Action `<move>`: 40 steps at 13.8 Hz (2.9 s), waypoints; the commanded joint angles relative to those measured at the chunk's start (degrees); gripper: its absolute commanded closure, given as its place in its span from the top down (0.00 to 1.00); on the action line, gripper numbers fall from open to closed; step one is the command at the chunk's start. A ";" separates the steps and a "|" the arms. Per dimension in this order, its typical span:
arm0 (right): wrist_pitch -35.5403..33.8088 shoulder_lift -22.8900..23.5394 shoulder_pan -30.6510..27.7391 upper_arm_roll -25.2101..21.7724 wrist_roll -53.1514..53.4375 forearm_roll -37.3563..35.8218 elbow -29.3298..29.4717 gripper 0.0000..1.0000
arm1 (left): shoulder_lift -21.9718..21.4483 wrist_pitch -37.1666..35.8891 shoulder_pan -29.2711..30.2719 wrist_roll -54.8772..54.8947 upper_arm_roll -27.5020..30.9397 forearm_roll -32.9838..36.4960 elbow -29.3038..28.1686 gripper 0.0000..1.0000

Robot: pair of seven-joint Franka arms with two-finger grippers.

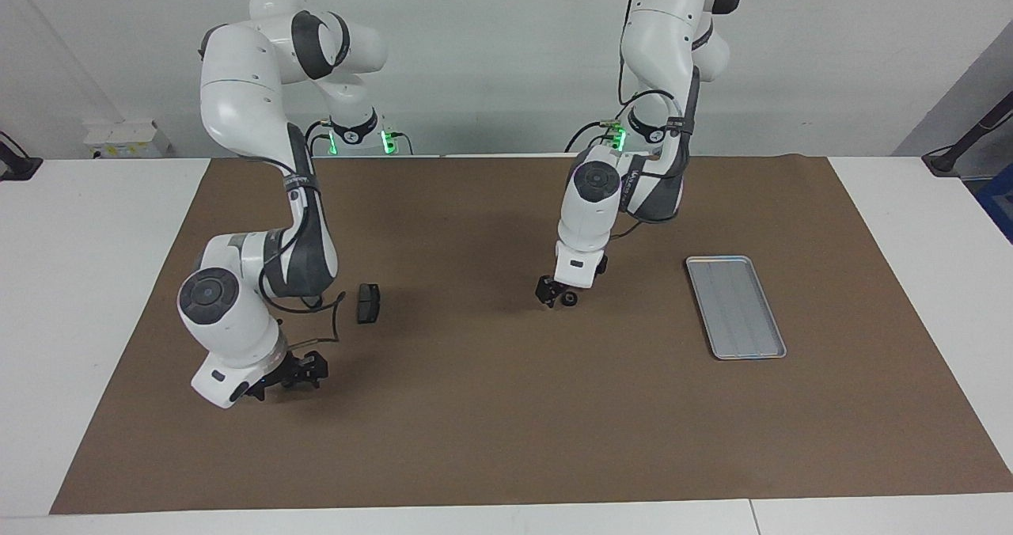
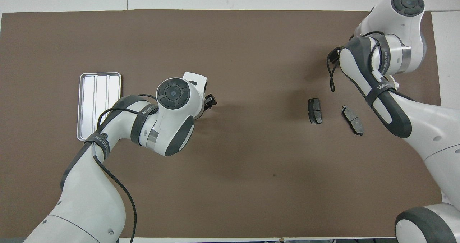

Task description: Pick bearing gear from pile to tray

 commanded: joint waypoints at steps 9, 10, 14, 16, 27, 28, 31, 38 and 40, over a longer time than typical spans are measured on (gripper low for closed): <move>-1.35 0.61 -1.37 0.09 -1.10 -1.13 -1.01 0.87 | -0.14 2.97 -0.82 -0.70 1.03 -0.37 -2.18 0.11; -1.35 0.61 -1.28 0.09 -1.01 -1.13 -1.01 0.81 | -0.14 2.88 -0.82 -0.61 1.03 -0.28 -2.18 0.00; -3.19 0.53 -1.19 0.09 -0.84 -0.95 -0.75 0.70 | -0.32 -1.49 -0.47 0.00 1.29 1.03 -0.52 0.00; -3.90 0.52 -1.28 0.01 -1.10 -0.95 -0.75 0.62 | -2.24 -3.53 1.28 2.44 1.64 1.66 -0.76 0.00; -6.89 0.61 -1.28 -2.10 -5.58 -1.04 -0.40 0.09 | -13.85 -10.93 27.47 50.33 1.55 1.66 -6.83 0.00; -6.80 0.61 -1.19 -2.19 -5.41 -1.04 -0.40 0.00 | -13.85 -9.70 28.88 53.32 1.55 1.66 -7.45 0.00; -7.85 0.52 -0.58 -2.10 -5.06 -0.78 -0.22 0.00 | -13.59 -7.06 29.77 58.86 1.73 1.66 -9.81 0.00; -21.55 -0.35 6.71 -2.54 6.25 -0.51 9.00 0.00 | -13.68 -0.10 31.00 58.02 1.55 1.57 -16.50 0.00; -22.97 -1.75 9.87 -2.63 12.93 1.06 9.09 0.00 | -13.76 0.07 30.65 56.34 1.47 1.66 -17.12 0.00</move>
